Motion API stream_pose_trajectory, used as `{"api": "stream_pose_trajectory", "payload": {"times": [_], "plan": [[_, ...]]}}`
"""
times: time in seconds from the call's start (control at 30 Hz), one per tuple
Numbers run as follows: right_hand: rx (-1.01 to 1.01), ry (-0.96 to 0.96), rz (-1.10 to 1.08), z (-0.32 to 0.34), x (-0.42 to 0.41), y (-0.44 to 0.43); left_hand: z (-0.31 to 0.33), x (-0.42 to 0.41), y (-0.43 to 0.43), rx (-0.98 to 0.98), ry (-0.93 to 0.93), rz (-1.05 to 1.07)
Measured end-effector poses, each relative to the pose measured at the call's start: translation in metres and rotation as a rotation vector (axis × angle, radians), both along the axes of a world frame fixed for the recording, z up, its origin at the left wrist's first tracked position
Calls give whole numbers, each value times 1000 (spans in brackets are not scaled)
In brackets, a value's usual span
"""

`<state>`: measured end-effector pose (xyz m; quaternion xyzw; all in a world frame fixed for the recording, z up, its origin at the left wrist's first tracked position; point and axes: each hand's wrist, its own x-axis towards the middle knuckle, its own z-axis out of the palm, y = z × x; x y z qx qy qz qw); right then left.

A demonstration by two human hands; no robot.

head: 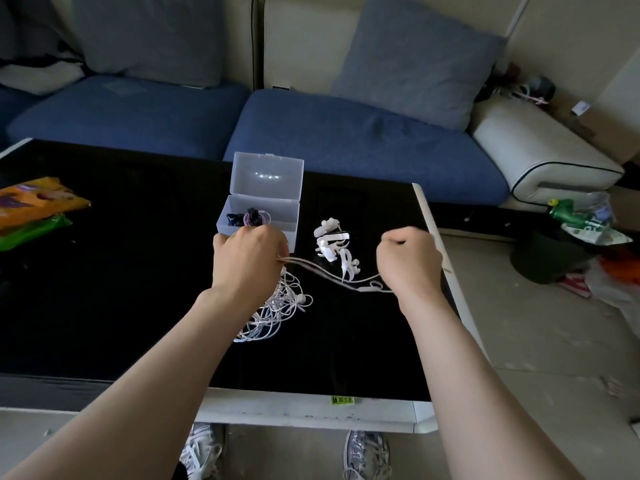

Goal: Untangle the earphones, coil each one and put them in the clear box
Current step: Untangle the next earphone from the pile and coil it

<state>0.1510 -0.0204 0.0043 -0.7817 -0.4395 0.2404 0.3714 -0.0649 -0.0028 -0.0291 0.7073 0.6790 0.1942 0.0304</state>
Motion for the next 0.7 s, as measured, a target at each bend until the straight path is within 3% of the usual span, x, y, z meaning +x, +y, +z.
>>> {"api": "stream_pose_trajectory", "payload": {"times": [0.13, 0.3, 0.43, 0.53, 0.6, 0.7], "plan": [[-293, -440, 250, -1, -4, -7, 4, -2, -1, 7, -7, 2], [-444, -629, 367, -9, -11, -6, 7, -1, -3, -21, -101, -74], [-340, -405, 572, -9, -25, -10, 7, 2, -4, -79, -141, -141], [-106, -186, 604, -8, -33, -10, 6, 2, -3, -73, -156, -146], [40, -149, 661, -10, -38, -8, 3, 1, -1, -72, -173, -150], [60, -116, 740, -15, -43, -7, 3, 0, 1, -83, -224, -175]]}}
